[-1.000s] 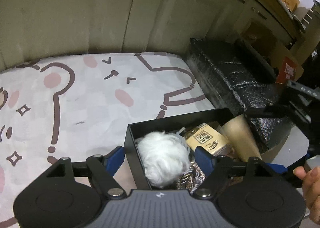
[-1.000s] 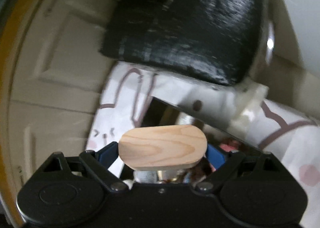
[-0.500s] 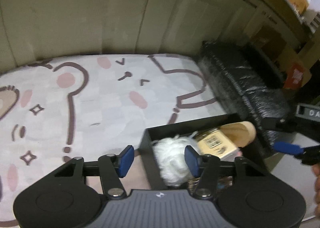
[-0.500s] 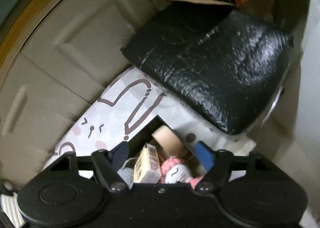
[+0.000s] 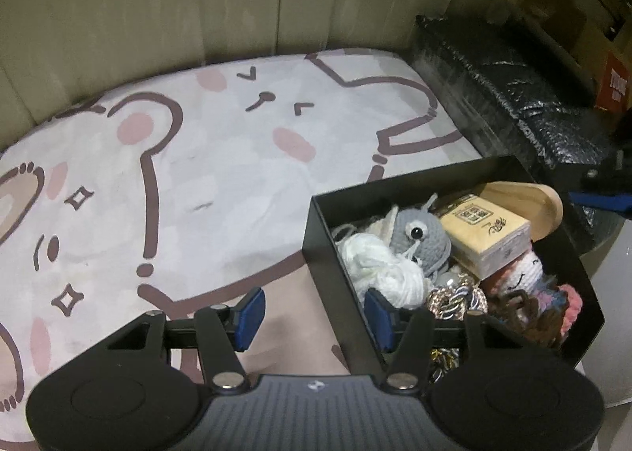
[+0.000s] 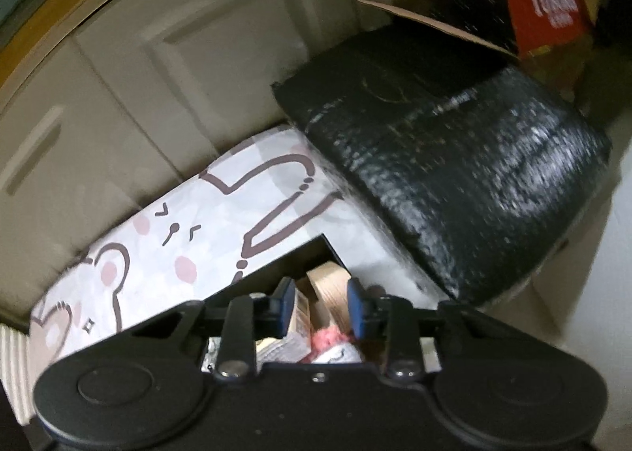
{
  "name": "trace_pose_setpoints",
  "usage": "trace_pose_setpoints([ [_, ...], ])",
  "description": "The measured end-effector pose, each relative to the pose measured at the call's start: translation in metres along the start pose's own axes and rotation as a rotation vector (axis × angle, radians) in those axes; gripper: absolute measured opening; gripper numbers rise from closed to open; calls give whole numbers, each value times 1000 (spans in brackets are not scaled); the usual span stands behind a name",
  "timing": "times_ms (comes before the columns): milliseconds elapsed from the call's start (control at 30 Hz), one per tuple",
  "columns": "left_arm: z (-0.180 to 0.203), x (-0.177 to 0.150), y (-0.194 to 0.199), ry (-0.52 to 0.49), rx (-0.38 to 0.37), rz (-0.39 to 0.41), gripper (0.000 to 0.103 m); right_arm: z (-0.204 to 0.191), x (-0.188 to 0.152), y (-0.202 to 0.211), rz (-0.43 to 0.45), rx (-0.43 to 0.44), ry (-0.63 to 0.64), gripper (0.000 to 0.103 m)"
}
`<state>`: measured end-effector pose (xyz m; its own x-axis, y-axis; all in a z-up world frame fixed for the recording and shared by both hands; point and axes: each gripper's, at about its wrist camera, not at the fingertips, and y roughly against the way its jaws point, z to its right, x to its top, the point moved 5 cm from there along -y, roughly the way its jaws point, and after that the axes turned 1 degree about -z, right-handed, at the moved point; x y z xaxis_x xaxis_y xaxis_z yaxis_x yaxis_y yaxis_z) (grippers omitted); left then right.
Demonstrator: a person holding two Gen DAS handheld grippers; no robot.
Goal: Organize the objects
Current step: 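Release the yarn ball into the black box while the right tool lowers the wooden box, then open the right tool to release the wooden oval box into the black box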
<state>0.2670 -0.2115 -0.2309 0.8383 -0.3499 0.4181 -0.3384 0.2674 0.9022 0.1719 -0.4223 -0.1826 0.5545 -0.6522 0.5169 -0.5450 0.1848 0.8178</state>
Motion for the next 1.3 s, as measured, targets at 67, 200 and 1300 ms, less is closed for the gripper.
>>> trace_pose_setpoints([
  [67,0,2,3,8,-6,12,55,-4,1,-5,7,-3,39,28],
  [200,-2,8,12,37,-30,46,55,-6,-3,-19,-24,-64,117,20],
  [1300,8,10,32,16,-90,79,55,-17,-5,-18,-53,-92,220,14],
])
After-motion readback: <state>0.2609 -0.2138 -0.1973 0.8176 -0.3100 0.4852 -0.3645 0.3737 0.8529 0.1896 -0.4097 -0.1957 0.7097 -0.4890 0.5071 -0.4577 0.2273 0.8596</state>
